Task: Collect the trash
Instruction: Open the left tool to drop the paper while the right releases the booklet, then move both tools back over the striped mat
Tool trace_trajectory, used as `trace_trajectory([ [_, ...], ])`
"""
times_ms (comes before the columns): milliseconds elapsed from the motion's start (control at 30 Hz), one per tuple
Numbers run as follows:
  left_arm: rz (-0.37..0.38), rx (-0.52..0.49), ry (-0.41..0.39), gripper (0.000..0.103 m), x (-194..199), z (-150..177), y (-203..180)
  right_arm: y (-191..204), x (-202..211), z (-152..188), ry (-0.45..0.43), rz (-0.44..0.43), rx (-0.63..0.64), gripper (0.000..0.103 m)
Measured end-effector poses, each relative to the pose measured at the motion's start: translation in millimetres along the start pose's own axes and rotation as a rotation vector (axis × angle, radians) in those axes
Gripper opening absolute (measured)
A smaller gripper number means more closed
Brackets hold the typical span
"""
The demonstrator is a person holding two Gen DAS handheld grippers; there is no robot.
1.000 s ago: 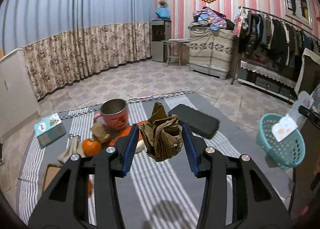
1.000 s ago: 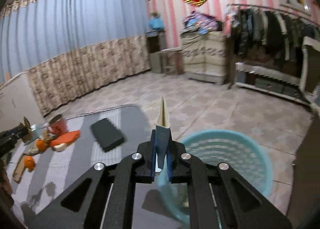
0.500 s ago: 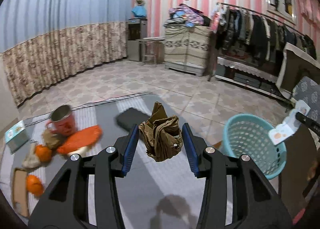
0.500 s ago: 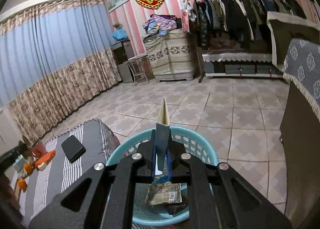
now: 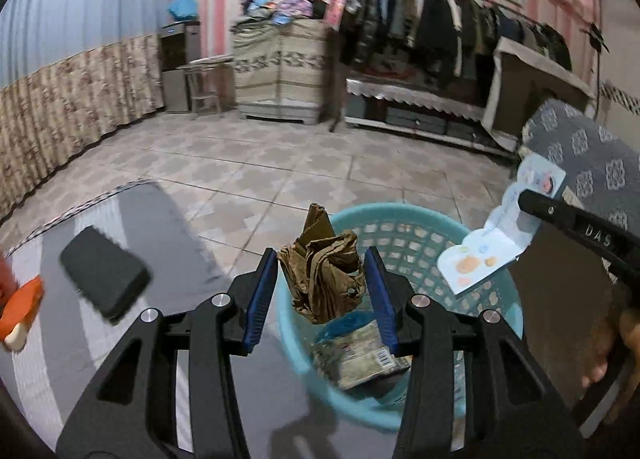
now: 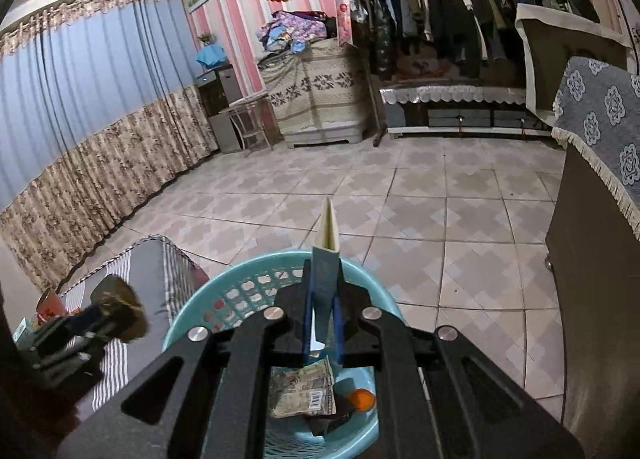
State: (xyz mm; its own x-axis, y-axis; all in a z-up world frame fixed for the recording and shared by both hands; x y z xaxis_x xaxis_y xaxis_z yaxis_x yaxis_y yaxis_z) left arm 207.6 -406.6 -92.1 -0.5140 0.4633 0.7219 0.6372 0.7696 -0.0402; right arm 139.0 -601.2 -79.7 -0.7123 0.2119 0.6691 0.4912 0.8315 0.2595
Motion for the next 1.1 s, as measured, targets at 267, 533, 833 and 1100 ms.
trace_trajectory([
  [267, 0.003, -0.029, 0.004, 0.071, -19.6, -16.9, -19.9, -2.5, -10.2, 3.0, 0.041, 0.025, 0.005, 0.009],
  [533, -0.062, 0.046, -0.027, 0.085, 2.4, -17.8, 18.6, 14.8, -11.8, 3.3, 0.049, 0.030, 0.051, 0.009],
  [833, -0.150, 0.127, -0.063, 0.088, 43.2, -3.3, 75.8, 51.0, -29.9, 13.7, 0.105, 0.074, 0.161, 0.010],
  [1100, -0.201, 0.148, -0.093, 0.091, 71.6, 5.2, 101.5, 73.0, -42.0, 22.4, 0.145, 0.091, 0.221, 0.071],
])
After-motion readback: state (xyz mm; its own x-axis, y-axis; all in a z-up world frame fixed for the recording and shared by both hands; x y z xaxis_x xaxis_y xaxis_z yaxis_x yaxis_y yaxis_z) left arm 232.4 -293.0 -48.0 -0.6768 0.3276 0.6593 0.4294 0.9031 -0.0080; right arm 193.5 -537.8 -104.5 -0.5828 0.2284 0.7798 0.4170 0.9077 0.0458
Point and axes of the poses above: each gripper's, at about its wrist camera, not at the fingertips, and x roughly against the way its jaws point, y to its left, z to its underside, the point moved 6 cm from there along -x, roughly the way its jaws point, and after that the axes turned 11 degrees about y, right-handed, at the moved point
